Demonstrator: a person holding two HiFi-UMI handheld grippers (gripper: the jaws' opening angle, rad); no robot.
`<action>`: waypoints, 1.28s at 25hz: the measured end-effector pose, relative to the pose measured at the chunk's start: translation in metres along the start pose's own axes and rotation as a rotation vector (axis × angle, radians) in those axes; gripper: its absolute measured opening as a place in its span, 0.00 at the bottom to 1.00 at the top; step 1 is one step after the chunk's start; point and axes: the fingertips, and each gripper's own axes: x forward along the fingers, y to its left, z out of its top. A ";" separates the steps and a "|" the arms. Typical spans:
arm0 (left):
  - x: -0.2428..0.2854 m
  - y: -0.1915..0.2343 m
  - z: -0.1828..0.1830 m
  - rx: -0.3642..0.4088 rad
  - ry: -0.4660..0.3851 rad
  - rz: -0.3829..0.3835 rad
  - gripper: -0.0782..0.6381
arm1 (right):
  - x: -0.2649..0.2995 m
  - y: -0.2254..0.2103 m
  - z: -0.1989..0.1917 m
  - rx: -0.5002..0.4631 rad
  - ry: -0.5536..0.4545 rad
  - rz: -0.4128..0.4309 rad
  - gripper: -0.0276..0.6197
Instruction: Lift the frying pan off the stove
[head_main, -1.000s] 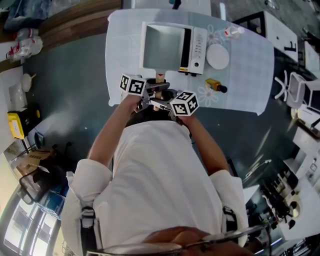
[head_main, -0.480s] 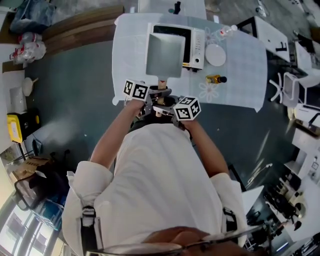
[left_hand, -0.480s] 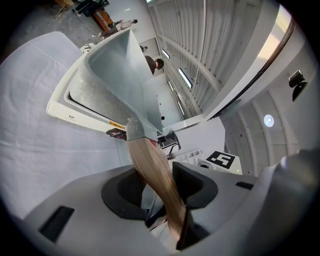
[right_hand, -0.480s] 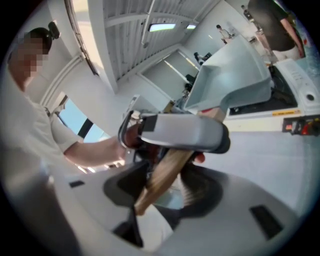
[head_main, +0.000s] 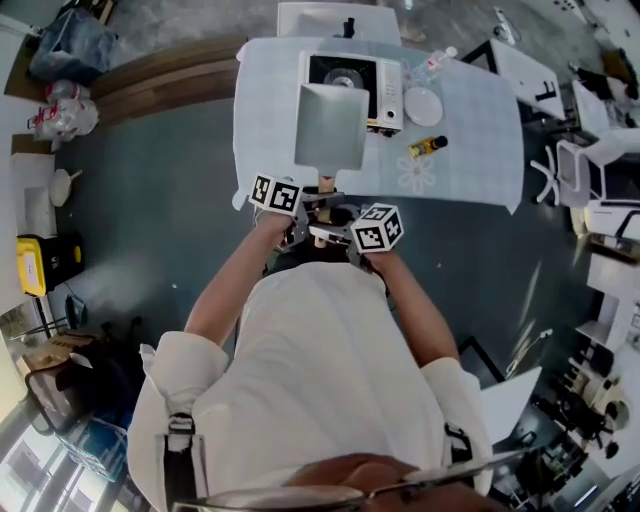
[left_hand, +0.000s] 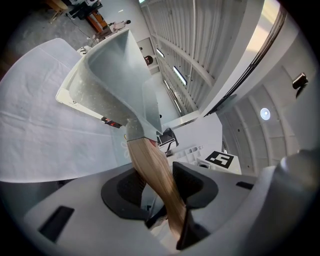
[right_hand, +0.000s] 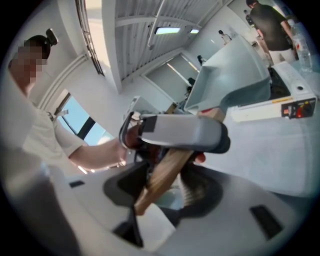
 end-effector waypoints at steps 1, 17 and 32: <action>-0.001 -0.004 -0.005 0.004 0.003 0.000 0.37 | -0.001 0.005 -0.004 -0.002 -0.002 0.001 0.36; 0.023 -0.052 -0.049 0.038 -0.042 0.015 0.38 | -0.048 0.040 -0.047 -0.071 0.028 0.028 0.37; 0.055 -0.086 -0.053 0.054 -0.143 0.034 0.38 | -0.099 0.050 -0.060 -0.147 0.086 0.074 0.37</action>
